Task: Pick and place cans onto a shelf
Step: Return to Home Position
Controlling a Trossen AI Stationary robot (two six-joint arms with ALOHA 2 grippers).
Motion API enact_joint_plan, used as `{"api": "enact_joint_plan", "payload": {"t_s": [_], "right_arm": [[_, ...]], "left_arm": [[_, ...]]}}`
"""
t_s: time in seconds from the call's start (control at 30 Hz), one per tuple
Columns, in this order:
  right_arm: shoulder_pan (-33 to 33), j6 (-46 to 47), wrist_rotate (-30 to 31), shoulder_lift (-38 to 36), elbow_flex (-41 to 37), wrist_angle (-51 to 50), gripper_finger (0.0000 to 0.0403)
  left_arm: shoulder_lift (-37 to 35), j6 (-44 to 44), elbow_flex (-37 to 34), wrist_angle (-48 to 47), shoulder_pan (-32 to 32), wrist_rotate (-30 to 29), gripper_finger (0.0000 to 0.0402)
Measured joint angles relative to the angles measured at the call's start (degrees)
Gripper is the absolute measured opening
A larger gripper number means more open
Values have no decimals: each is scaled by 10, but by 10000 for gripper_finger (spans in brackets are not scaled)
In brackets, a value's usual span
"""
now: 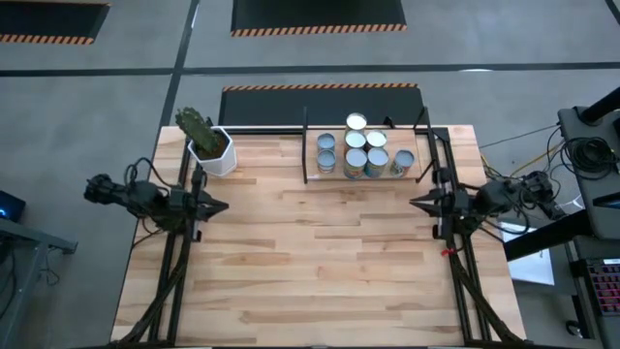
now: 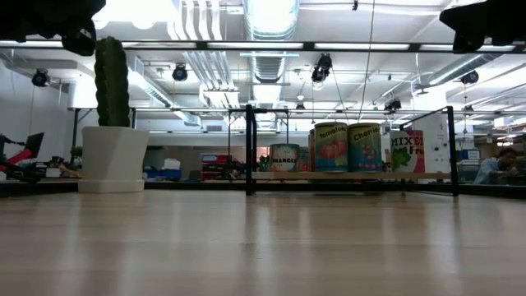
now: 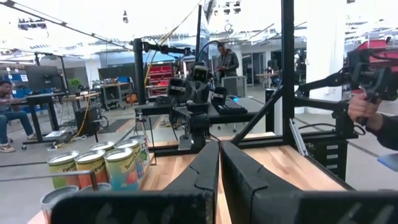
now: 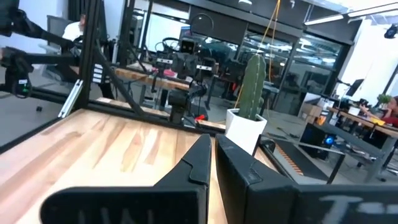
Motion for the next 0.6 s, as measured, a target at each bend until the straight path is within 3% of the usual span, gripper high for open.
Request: {"api": "enact_joint_plan", "payload": {"t_s": [0.33, 0.6], "right_arm": [[0, 2, 0, 0, -52, 18, 12], [0, 1, -1, -1, -130, 114, 12]], "left_arm": [[-6, -14, -41, 5, 0, 0, 0], [-6, -15, -85, 45, 0, 0, 0]]}}
